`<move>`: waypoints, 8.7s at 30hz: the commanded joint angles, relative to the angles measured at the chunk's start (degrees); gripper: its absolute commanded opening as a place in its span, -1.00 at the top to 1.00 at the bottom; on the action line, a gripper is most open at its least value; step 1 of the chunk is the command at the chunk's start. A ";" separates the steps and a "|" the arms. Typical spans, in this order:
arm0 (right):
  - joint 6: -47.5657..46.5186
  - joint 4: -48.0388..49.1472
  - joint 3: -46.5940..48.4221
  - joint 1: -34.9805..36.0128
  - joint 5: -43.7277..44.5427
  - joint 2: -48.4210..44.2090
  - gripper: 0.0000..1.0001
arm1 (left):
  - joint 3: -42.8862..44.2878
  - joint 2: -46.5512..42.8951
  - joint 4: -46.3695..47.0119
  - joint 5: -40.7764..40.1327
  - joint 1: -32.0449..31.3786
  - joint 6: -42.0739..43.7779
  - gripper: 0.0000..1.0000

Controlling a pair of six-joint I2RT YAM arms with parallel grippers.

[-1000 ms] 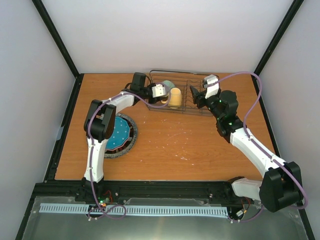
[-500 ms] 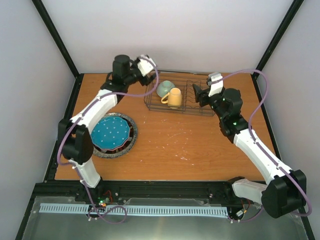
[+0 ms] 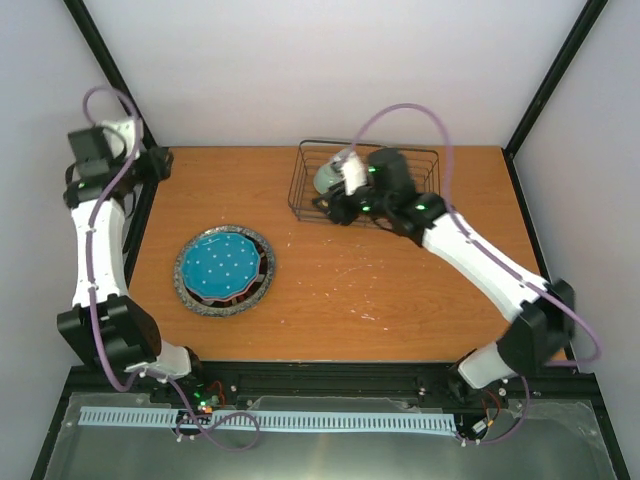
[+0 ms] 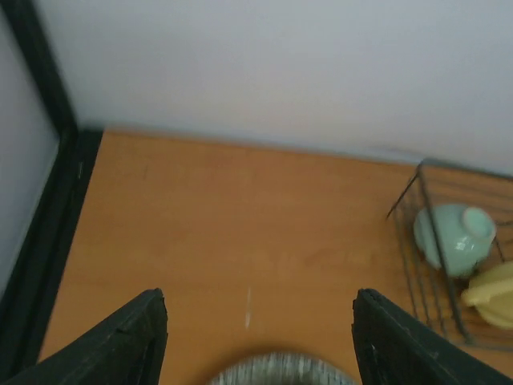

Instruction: Load the mixed dishes into the dish rack

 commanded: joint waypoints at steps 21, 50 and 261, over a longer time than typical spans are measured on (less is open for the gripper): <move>4.34 -24.17 18.24 13.34 -13.96 32.78 -0.05 | -21.27 3.62 -12.51 -7.33 7.73 1.20 -0.14; 2.51 -22.75 19.27 13.26 -15.87 35.73 -0.04 | -32.07 1.84 -8.28 -3.21 7.74 13.84 -0.02; -2.88 89.45 17.64 -39.92 -50.10 55.14 0.94 | -24.81 14.98 26.52 8.22 0.37 6.44 0.16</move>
